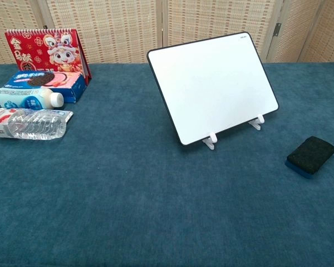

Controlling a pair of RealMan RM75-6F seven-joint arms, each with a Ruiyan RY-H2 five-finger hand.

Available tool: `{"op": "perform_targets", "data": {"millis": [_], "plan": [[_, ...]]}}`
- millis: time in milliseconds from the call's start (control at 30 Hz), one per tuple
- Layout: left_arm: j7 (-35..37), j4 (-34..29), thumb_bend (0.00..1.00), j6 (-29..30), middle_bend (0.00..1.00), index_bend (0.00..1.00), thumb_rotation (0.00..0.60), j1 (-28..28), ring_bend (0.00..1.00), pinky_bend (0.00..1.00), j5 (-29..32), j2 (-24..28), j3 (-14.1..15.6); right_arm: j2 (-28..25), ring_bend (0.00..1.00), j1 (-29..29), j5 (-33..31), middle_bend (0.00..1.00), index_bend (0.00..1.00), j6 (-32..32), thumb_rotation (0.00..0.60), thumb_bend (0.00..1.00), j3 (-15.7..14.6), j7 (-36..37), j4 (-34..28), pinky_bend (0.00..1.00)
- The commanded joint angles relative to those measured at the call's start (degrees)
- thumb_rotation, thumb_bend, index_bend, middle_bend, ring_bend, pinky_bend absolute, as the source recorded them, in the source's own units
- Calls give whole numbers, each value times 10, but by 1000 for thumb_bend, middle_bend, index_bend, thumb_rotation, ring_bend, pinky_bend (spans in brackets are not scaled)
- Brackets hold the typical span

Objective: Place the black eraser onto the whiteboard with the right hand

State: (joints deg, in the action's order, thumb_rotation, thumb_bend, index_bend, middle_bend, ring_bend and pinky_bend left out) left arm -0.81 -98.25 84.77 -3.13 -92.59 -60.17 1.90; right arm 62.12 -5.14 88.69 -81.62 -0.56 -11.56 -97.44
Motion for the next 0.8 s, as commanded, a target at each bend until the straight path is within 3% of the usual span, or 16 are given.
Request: {"op": "perform_targets", "data": {"millis": [33,200,400,500,667,800], "plan": [[0,0,58,2,58,0,584,1,180,374,2,0,0,2,0,-2,-3,0,0,7,600,103,0,-3,0,0],[-2,-2,59,-2,59,0,589,0,180,374,7,1,0,19,0,-10,8,0,13,-1,600,103,10,-17,24,0],[0,-4,59,6,59,0,589,3,181,374,11,3,-3,36,0,-77,49,0,206,75,600,103,16,-22,93,0],[-3,-4,58,13,59,0,590,6,181,375,12,4,-4,33,0,-118,23,0,278,142,600,112,32,-39,88,0],[-1,-6,58,24,61,0,589,12,181,376,7,7,-1,59,0,-171,-43,0,284,235,600,116,54,-94,92,0],[3,-6,58,26,64,0,590,13,181,377,8,10,-1,99,0,-201,-80,0,280,275,600,116,61,-150,117,0]]}}
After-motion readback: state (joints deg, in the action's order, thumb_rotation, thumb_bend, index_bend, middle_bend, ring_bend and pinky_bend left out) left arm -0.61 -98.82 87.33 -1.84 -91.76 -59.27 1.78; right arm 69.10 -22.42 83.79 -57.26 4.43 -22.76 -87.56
